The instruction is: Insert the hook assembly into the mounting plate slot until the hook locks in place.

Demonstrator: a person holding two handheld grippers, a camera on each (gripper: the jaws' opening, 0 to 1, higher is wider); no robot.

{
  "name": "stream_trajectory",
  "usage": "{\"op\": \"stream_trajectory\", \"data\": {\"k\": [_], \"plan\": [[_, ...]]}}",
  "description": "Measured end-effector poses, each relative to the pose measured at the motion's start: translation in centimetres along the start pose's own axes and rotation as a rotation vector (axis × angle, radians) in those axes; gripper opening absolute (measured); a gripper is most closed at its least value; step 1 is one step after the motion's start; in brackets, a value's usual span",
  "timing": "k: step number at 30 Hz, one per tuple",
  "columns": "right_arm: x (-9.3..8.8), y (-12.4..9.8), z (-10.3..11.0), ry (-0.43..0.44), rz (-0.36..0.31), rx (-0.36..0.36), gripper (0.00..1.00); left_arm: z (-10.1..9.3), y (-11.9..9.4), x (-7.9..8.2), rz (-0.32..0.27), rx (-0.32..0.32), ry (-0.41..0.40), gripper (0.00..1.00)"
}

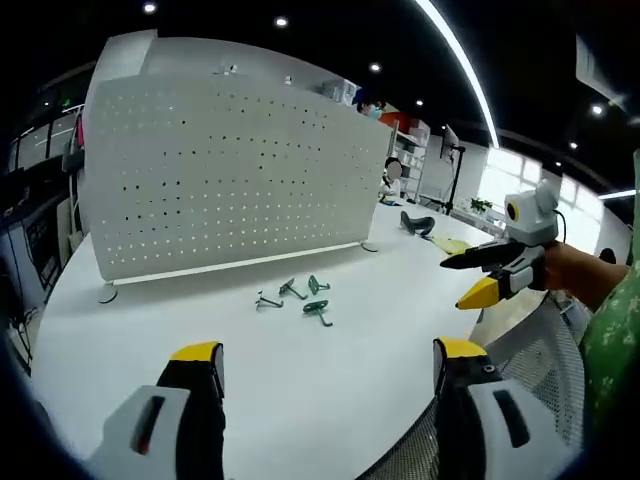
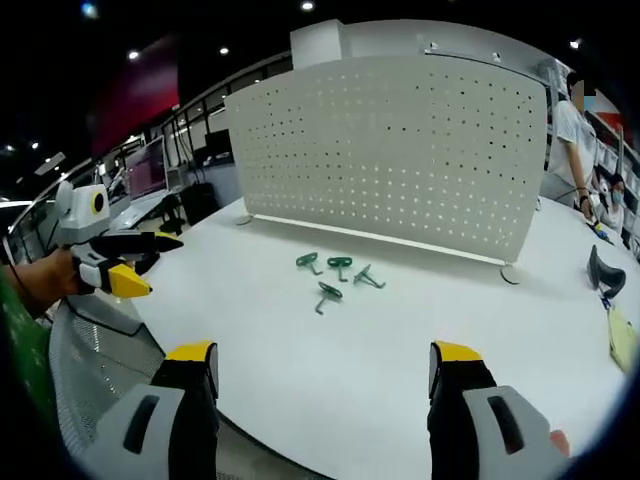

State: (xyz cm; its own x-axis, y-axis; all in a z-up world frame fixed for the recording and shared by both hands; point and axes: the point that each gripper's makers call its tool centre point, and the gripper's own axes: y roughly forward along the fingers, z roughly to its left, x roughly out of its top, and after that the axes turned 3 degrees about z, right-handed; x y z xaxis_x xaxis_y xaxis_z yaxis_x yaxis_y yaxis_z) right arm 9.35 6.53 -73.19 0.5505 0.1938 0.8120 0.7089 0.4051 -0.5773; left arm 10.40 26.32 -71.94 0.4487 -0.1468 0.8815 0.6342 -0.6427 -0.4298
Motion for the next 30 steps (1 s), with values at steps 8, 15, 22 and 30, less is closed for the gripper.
{"op": "stream_trajectory", "data": {"k": [8, 15, 22, 30], "plan": [[-0.4, 0.0, -0.1, 0.006, 0.006, 0.0, 0.88, -0.3, 0.2, -0.1, 0.008, -0.005, 0.003, 0.88], [-0.4, 0.2, -0.3, 0.008, 0.012, 0.0, 0.88, -0.3, 0.5, -0.1, 0.01, -0.01, -0.001, 0.87], [-0.4, 0.7, -0.4, 0.001, 0.026, 0.007, 0.87, -0.1, 1.0, -0.4, 0.012, -0.014, -0.01, 0.86], [-0.2, 1.3, -0.8, -0.002, 0.033, 0.009, 0.87, 0.0, 1.4, -0.5, 0.015, -0.019, -0.019, 0.85]]}}
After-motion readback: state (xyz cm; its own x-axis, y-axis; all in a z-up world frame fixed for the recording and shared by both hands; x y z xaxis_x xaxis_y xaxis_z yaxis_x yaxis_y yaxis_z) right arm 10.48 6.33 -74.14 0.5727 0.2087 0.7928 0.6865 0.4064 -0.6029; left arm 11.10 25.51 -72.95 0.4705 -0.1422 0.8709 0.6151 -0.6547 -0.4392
